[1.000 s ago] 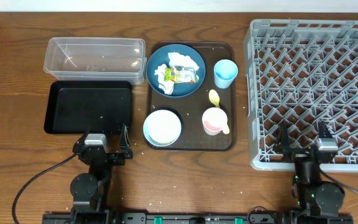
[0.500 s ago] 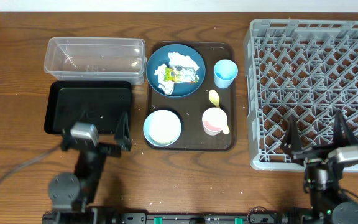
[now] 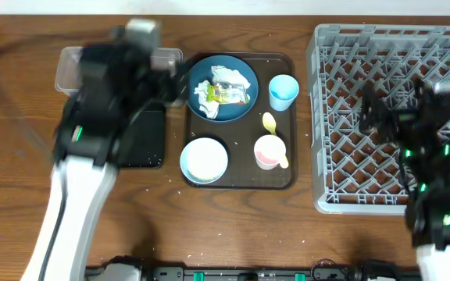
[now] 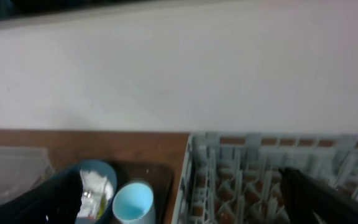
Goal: Sort waste into correct bins and load items into the dishwasher rack
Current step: 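Reach left gripper into blue bowl and grasp the tissue and wrapper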
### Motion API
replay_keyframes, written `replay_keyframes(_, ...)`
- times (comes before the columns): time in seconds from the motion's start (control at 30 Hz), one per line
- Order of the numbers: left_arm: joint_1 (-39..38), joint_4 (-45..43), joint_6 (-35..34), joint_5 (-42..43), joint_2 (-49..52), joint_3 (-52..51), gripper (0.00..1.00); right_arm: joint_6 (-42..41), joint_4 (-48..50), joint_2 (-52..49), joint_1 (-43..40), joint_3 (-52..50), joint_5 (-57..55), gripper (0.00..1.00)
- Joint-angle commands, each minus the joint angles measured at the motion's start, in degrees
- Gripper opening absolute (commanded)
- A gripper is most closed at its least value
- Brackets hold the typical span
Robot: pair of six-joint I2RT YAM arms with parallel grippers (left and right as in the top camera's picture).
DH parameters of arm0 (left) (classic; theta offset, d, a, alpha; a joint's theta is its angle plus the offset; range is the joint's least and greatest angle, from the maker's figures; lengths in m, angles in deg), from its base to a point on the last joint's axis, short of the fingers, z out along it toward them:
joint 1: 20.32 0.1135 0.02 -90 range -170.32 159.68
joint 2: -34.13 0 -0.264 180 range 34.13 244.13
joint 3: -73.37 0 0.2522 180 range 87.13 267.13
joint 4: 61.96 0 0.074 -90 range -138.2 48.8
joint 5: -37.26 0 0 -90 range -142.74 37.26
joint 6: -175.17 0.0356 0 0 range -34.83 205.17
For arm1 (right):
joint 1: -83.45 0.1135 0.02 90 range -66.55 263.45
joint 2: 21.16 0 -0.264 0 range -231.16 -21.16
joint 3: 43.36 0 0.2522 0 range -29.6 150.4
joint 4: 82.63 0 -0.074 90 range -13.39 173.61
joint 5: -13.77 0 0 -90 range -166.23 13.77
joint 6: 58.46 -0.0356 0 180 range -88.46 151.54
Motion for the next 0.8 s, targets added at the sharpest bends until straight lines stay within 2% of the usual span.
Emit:
replay_keyframes(0.0, -3.7, 8.0, 1.0, -9.8, 12.0, 12.5, 0.96, 0.4, -5.8, -5.3, -0.1, 6.7, 1.6, 0.99)
replay_keyframes(0.13, -7.2, 15.8, 1.0, -10.8, 24.5, 22.4, 0.96, 0.3, -9.2, -9.5, -0.1, 9.7, 3.7, 0.99)
replay_keyframes(0.37, -10.4, 13.9, 0.5, -10.0, 37.6, 22.7, 0.96, 0.2, -12.9, -11.5, -0.1, 9.7, 4.5, 0.99)
replay_keyframes(0.4, -10.4, 13.7, -1.5, -10.1, 38.7, 22.7, 0.96, 0.2, -13.4, -11.5, -0.1, 9.7, 4.5, 0.99)
replay_keyframes(0.5, -10.0, 13.4, -13.1, -11.6, 42.2, 22.7, 0.96, 0.2, -14.5, -11.5, -0.1, 9.7, 4.4, 0.99)
replay_keyframes(0.63, -9.9, 14.3, -24.7, -19.0, 45.7, 22.7, 0.95, 0.3, -14.7, -11.5, -0.1, 9.7, 4.3, 0.99)
replay_keyframes(0.77, -9.9, 14.0, -29.0, -20.3, 48.2, 22.6, 0.95, 0.5, -15.2, -11.5, -0.1, 9.7, 4.2, 0.99)
